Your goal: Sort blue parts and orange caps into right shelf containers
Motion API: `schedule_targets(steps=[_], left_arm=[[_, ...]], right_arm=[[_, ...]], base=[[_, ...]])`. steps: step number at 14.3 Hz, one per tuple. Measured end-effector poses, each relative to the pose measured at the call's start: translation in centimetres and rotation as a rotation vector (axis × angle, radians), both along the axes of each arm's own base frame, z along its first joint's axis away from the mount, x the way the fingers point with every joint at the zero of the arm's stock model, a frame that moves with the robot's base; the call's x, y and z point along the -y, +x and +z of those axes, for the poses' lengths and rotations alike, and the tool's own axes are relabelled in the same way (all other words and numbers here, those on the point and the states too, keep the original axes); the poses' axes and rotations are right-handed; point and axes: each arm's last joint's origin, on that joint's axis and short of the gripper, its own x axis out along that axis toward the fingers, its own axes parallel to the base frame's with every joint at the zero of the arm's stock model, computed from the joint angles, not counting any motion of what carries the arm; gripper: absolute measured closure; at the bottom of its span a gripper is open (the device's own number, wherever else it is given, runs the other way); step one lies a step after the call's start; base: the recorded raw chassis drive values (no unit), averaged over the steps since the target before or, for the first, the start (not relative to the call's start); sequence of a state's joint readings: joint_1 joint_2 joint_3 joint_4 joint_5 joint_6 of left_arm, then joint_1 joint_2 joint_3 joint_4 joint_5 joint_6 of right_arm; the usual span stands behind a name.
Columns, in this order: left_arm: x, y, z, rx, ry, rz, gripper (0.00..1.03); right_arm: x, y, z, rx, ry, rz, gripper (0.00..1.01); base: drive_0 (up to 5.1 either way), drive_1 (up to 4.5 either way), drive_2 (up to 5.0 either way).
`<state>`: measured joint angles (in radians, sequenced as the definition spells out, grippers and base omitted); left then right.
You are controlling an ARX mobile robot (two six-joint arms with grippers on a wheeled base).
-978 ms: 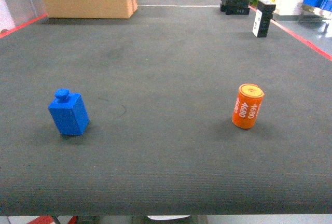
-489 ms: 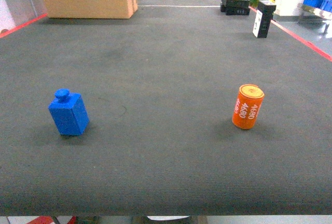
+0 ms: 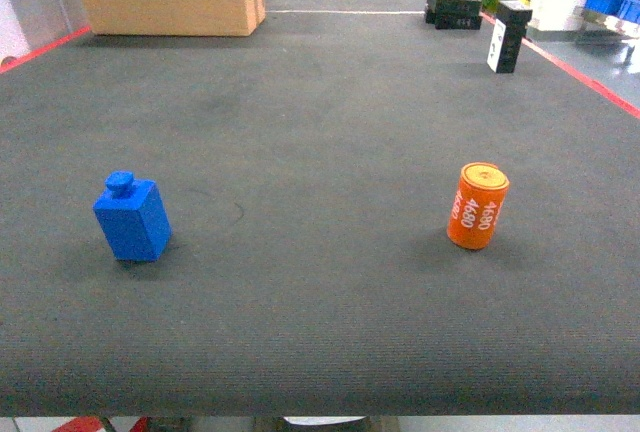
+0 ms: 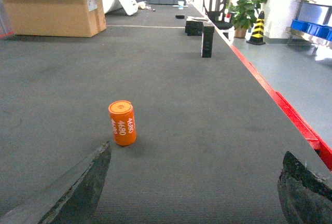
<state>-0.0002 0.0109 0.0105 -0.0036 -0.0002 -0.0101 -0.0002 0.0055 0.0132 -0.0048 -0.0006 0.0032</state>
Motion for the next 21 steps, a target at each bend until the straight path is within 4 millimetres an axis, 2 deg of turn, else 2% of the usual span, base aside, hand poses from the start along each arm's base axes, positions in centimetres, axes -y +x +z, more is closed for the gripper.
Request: schedule_targets(steps=[14, 15, 16, 17, 19, 20, 21], left_arm=[[0.0, 0.0, 0.0, 0.000, 0.002, 0.005, 0.05], [0.3, 0.3, 0.2, 0.002, 0.038, 0.112, 0.05], [0.9, 1.5, 0.7, -0.019, 0.085, 0.218, 0.05], [1.0, 3.1, 1.1, -0.039, 0.115, 0.295, 0.05], [1.3, 8.8, 3.7, 0.004, 0.119, 0.235, 0.05], [1.3, 12.0, 3.9, -0.014, 0.118, 0.194, 0.05], [1.2, 15.2, 2.8, -0.096, 0.108, 0.173, 0.05]], right_arm=[[0.0, 0.0, 0.0, 0.000, 0.000, 0.000, 0.03], [0.0, 0.0, 0.0, 0.000, 0.000, -0.001, 0.03], [-0.3, 0.4, 0.1, -0.004, -0.008, -0.077, 0.03], [-0.9, 1.7, 1.1, -0.003, -0.011, -0.137, 0.03], [-2.4, 6.5, 4.1, 0.044, 0.001, -0.105, 0.03], [-3.3, 9.5, 5.0, 0.055, 0.003, -0.063, 0.03], [-4.4, 12.8, 4.4, 0.004, 0.002, -0.004, 0.03]], base=[[0.0, 0.00, 0.0], [0.0, 0.00, 0.0], [0.0, 0.00, 0.0], [0.0, 0.00, 0.0], [0.0, 0.00, 0.0], [0.0, 0.00, 0.0], [0.0, 0.00, 0.0]])
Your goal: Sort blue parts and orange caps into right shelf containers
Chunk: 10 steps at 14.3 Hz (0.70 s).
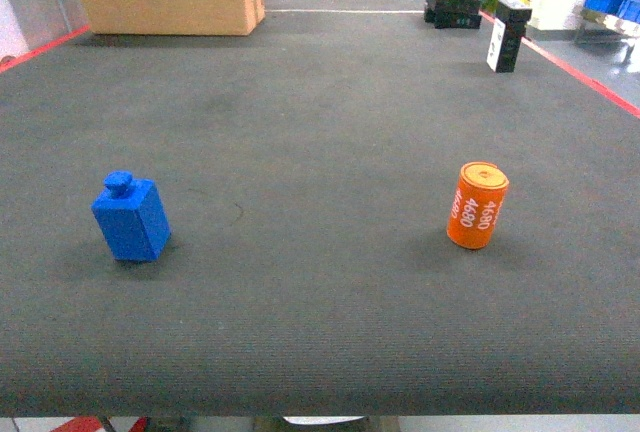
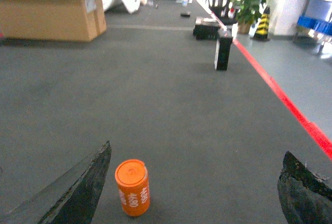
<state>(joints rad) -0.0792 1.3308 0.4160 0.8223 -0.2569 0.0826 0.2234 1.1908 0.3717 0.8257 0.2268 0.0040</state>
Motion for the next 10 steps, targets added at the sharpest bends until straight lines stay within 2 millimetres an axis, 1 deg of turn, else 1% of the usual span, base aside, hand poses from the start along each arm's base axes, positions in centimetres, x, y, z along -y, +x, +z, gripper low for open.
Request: schedule_targets(steps=[1, 2, 3, 4, 6, 10], left_arm=[[0.2, 2.2, -1.5, -0.074, -0.024, -0.015, 0.05], [0.4, 3.6, -2.6, -0.115, -0.049, -0.031, 0.05], [0.9, 4.9, -3.4, -0.144, -0.074, -0.049, 0.05], [1.3, 6.1, -3.9, -0.155, -0.095, -0.065, 0.05], [1.8, 7.7, -4.9, -0.178, -0.123, -0.083, 0.05], [2.5, 9.7, -6.9, -0.251, -0.129, -0.113, 0.05]], right_arm=[[-0.8, 2.0, -1.4, -0.065, -0.009, 0.029, 0.03], [-1.7, 3.8, -3.3, -0.141, -0.012, 0.068, 0.03], [-2.4, 5.2, -4.6, -0.192, -0.012, 0.081, 0.03], [-2.9, 6.6, -5.3, -0.217, -0.004, 0.087, 0.03], [-3.6, 8.5, -6.3, -0.245, 0.013, 0.090, 0.03], [-4.3, 10.9, -7.8, -0.281, 0.029, 0.100, 0.03]], base=[[0.0, 0.00, 0.0], [0.0, 0.00, 0.0], [0.0, 0.00, 0.0], [0.0, 0.00, 0.0], [0.0, 0.00, 0.0], [0.0, 0.00, 0.0]])
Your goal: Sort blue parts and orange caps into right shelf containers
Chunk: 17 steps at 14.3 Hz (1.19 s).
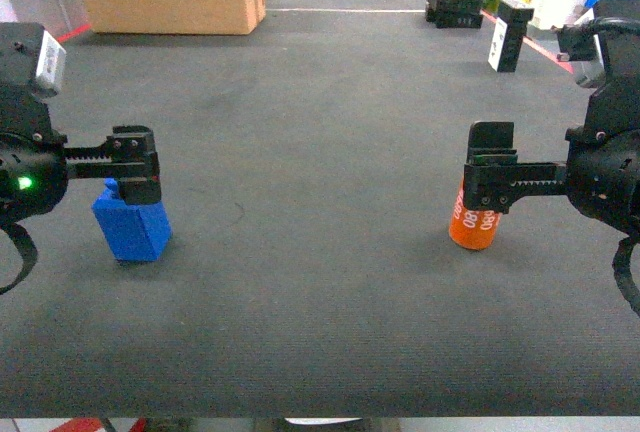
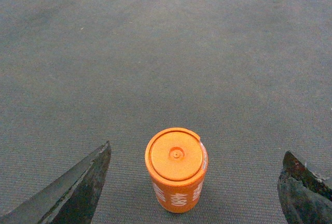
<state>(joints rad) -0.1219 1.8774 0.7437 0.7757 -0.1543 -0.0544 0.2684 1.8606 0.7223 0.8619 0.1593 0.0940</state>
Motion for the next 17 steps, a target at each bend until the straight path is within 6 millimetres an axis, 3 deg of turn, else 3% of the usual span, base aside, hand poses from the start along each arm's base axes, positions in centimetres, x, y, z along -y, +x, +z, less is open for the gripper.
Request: schedule_targets(steps=[5, 11, 12, 13, 15, 17], left_arm=[[0.8, 1.2, -1.7, -0.049, 0.001, -0.031, 0.05], [1.1, 2.1, -5.0, -0.153, -0.003, -0.030, 0.05], [1.1, 2.4, -5.3, -0.167, 0.021, -0.021, 0.05], [1.1, 2.5, -5.3, -0.171, 0.026, -0.011, 0.09], [1.1, 2.5, -5.3, -0.182, 0.028, -0.011, 0.29], [1.1, 2.6, -5.3, -0.178, 0.028, -0.011, 0.47]], right_arm=[[-0.6, 1.9, -1.8, -0.045, -0.009, 0.000, 0.03], [-1.8, 4.3, -5.4, -0.107, -0.009, -0.019, 0.03], [-1.9, 4.5, -6.0, -0.115, -0.024, -0.051, 0.07], [-1.9, 4.4, -6.2, -0.138, -0.034, -0.055, 0.26], [-1.8, 4.4, -6.2, -0.143, -0.035, -0.055, 0.46], [-1.8, 4.4, -6.2, -0.141, -0.037, -0.059, 0.56]], base=[[0.0, 0.00, 0.0], [0.0, 0.00, 0.0], [0.0, 0.00, 0.0], [0.0, 0.00, 0.0], [0.0, 0.00, 0.0], [0.0, 0.00, 0.0]])
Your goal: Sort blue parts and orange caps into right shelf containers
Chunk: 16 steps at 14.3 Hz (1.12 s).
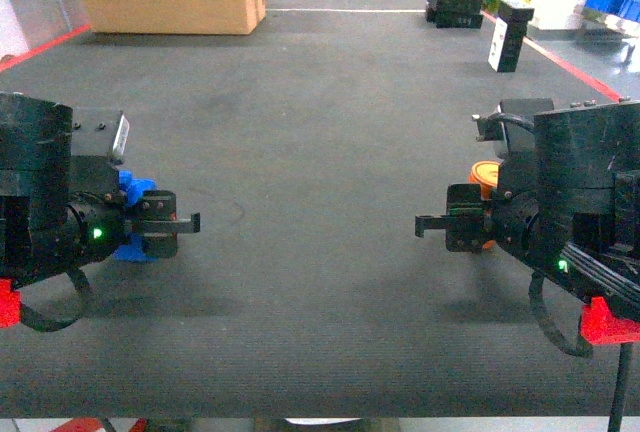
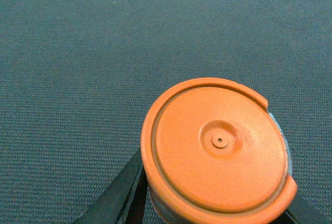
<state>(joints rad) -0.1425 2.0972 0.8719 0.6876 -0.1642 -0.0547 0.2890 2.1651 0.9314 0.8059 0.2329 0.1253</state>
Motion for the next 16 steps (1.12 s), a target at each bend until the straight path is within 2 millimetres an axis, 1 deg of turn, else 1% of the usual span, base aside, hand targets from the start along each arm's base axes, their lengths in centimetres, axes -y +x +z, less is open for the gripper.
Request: schedule_targets(steps=[1, 2, 4, 5, 6, 7, 9, 10, 11, 12, 13, 14, 15, 16], left_arm=[[0.0, 0.0, 0.0, 0.006, 0.000, 0.001, 0.56], [0.0, 0.1, 0.1, 0.018, -0.001, 0.005, 0.59], [-0.1, -0.1, 0.3, 0.053, -0.016, 0.014, 0.59], [-0.2, -0.5, 0.6, 0.081, -0.034, 0.015, 0.59], [-0.3, -1.3, 1.3, 0.137, -0.041, 0.040, 0.59], [-0.6, -2.0, 2.9, 0.224, -0.051, 0.072, 0.59], [-0.9, -4.0, 7.0, 0.415, -0.058, 0.130, 0.59], [-1.0, -5.4, 8.9, 0.499, -0.044, 0.156, 0.59], [-1.1, -7.3, 10.2, 0.552, -0.023, 0.173, 0.59], [-1.1, -8.9, 11.0, 0.577, -0.002, 0.178, 0.59], [-1.2, -10.6, 12.1, 0.609, 0.018, 0.190, 0.59], [-1.4, -12.1, 13.4, 0.651, 0.029, 0.204, 0.59], [-1.5, -13.9, 14.9, 0.694, 0.041, 0.216, 0.59], [-1.5, -15.5, 15.9, 0.724, 0.045, 0.228, 0.59]], right_arm=[[0.0, 0.0, 0.0, 0.003, 0.002, -0.002, 0.57], [0.0, 0.0, 0.1, 0.013, 0.004, -0.004, 0.57], [0.1, -0.3, 0.4, 0.038, 0.009, -0.016, 0.57], [0.3, -0.7, 0.9, 0.062, 0.015, -0.023, 0.57], [0.4, -1.6, 2.1, 0.114, 0.024, -0.036, 0.57], [0.6, -2.5, 3.4, 0.167, 0.035, -0.047, 0.57], [1.1, -5.1, 6.9, 0.299, 0.047, -0.064, 0.57], [1.6, -7.1, 8.4, 0.351, 0.042, -0.074, 0.57], [2.4, -9.4, 9.7, 0.384, 0.025, -0.089, 0.57], [3.1, -11.4, 10.6, 0.401, 0.000, -0.100, 0.57], [3.8, -13.5, 12.0, 0.432, -0.030, -0.115, 0.57], [4.3, -15.2, 13.5, 0.476, -0.045, -0.133, 0.57], [4.6, -17.4, 15.1, 0.533, -0.048, -0.146, 0.57], [4.8, -19.4, 16.2, 0.579, -0.048, -0.148, 0.57]], base=[[0.0, 0.00, 0.0], [0.0, 0.00, 0.0], [0.0, 0.00, 0.0], [0.0, 0.00, 0.0], [0.0, 0.00, 0.0], [0.0, 0.00, 0.0], [0.0, 0.00, 0.0], [0.0, 0.00, 0.0], [0.0, 0.00, 0.0], [0.0, 0.00, 0.0], [0.0, 0.00, 0.0], [0.0, 0.00, 0.0], [0.0, 0.00, 0.0], [0.0, 0.00, 0.0]])
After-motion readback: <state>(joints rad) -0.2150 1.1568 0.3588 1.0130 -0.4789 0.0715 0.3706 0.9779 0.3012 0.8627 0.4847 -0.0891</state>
